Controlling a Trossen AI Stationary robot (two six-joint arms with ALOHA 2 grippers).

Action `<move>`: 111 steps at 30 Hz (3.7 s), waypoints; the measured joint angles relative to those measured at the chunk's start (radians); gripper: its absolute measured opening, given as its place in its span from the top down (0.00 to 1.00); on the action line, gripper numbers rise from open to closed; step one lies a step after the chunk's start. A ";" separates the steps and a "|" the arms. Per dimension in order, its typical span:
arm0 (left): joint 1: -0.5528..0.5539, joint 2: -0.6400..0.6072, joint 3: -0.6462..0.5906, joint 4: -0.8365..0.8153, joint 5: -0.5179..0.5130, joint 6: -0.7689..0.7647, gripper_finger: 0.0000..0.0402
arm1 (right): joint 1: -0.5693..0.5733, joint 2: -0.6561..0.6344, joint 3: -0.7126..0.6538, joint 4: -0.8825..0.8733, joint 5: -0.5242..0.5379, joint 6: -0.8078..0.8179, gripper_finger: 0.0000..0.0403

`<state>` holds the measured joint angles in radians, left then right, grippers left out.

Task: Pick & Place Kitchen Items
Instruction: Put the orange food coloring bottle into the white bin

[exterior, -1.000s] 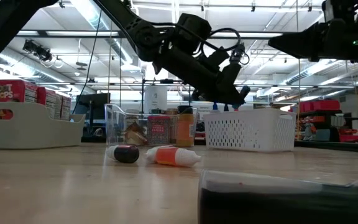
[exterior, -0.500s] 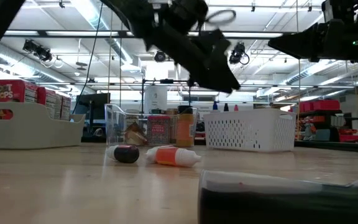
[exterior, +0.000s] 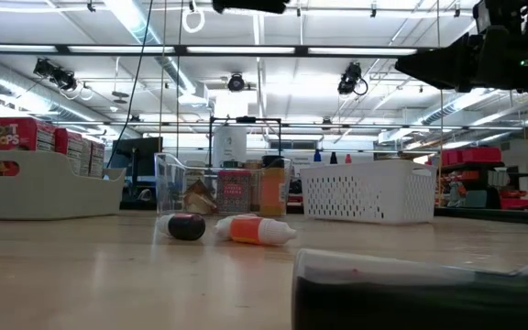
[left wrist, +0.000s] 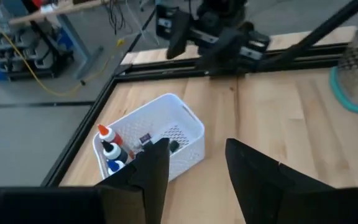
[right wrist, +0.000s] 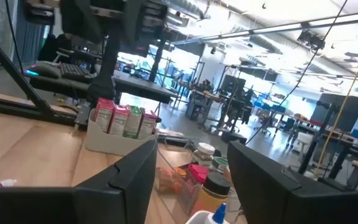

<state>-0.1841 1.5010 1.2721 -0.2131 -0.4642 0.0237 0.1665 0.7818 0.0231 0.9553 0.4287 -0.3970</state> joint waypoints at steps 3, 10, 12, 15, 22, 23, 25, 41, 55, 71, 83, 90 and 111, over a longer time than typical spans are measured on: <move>-0.064 -0.066 -0.081 -0.005 -0.053 -0.018 0.59 | 0.000 0.000 0.000 0.002 -0.008 0.021 0.48; -0.196 -0.168 -0.342 0.091 -0.085 -0.092 0.60 | 0.000 0.003 0.000 0.029 -0.055 0.036 0.48; -0.228 -0.170 -0.399 0.161 -0.062 -0.096 0.60 | -0.001 0.004 0.000 0.042 -0.056 0.050 0.48; -0.271 -0.168 -0.463 0.181 -0.036 -0.096 0.60 | -0.002 0.009 0.012 0.062 -0.084 0.084 0.48; -0.285 -0.160 -0.543 0.203 0.032 -0.170 0.60 | 0.001 0.100 0.187 -0.093 -0.246 0.192 0.48; -0.284 -0.160 -0.551 0.216 0.033 -0.168 0.60 | 0.005 0.132 0.225 -0.138 -0.255 0.207 0.48; -0.283 -0.160 -0.568 0.227 0.026 -0.147 0.60 | 0.021 0.202 0.302 -0.215 -0.254 0.247 0.48; -0.283 -0.160 -0.576 0.258 -0.003 -0.117 0.60 | 0.224 0.879 0.834 -0.566 -0.134 0.535 0.48; -0.283 -0.160 -0.576 0.278 -0.003 -0.148 0.60 | 0.300 1.200 0.998 -0.703 -0.080 0.824 0.48; -0.284 -0.160 -0.576 0.278 -0.014 -0.147 0.60 | 0.306 1.287 1.001 -0.721 0.045 0.843 0.77; -0.284 -0.160 -0.576 0.280 -0.018 -0.147 0.60 | 0.280 1.005 0.997 -1.144 0.044 0.833 0.80; -0.284 -0.160 -0.576 0.280 -0.018 -0.150 0.60 | 0.268 0.799 0.997 -1.487 0.179 0.925 0.80; -0.284 -0.159 -0.576 0.283 -0.018 -0.151 0.60 | -0.078 0.690 0.887 -1.850 0.224 1.066 0.78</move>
<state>-0.4679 1.3418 0.6964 0.0700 -0.4820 -0.1272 0.0886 1.4723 0.9098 -0.8948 0.6523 0.6685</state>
